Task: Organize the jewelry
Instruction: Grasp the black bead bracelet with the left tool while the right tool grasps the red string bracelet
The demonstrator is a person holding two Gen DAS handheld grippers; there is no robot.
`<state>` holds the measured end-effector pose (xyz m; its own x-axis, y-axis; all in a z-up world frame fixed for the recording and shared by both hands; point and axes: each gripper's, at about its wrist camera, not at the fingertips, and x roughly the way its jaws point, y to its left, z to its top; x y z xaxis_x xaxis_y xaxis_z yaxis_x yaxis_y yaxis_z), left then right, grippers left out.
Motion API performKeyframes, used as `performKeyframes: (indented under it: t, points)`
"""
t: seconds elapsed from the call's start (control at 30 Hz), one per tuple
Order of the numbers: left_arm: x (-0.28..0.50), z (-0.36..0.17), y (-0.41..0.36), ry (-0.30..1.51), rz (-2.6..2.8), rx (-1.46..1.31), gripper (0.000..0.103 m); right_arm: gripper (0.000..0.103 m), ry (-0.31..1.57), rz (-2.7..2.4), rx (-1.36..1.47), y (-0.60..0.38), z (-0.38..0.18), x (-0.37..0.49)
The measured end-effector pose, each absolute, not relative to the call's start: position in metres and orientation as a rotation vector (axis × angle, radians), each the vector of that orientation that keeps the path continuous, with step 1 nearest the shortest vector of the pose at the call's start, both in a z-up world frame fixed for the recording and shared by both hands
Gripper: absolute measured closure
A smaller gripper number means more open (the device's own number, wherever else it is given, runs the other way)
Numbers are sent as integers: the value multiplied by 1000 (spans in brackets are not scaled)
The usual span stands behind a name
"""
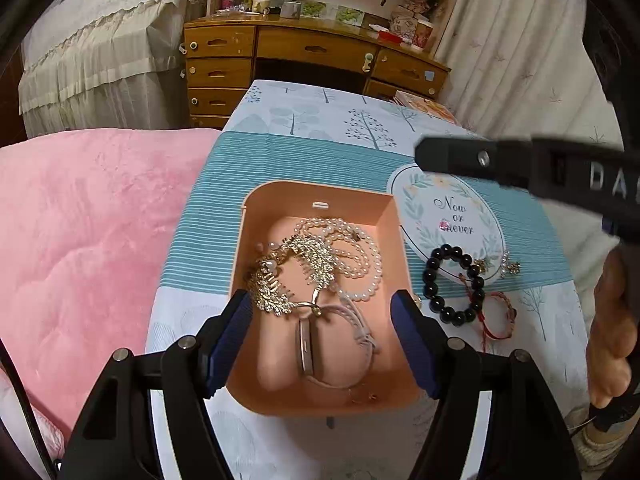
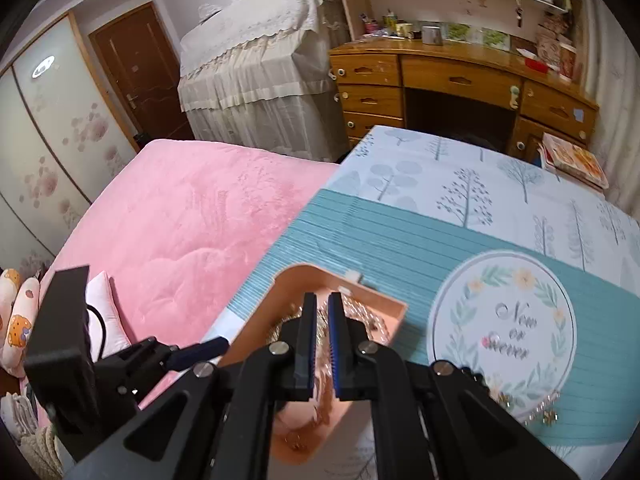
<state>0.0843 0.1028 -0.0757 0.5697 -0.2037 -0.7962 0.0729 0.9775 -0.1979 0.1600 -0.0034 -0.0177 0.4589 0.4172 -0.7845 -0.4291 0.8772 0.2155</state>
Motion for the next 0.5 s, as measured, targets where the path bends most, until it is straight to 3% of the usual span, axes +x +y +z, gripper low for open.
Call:
performKeyframes:
  t: [0.5]
  points:
    - [65,-44,61,909,-199,-51,33,97,926,391,52,-101,-2,117]
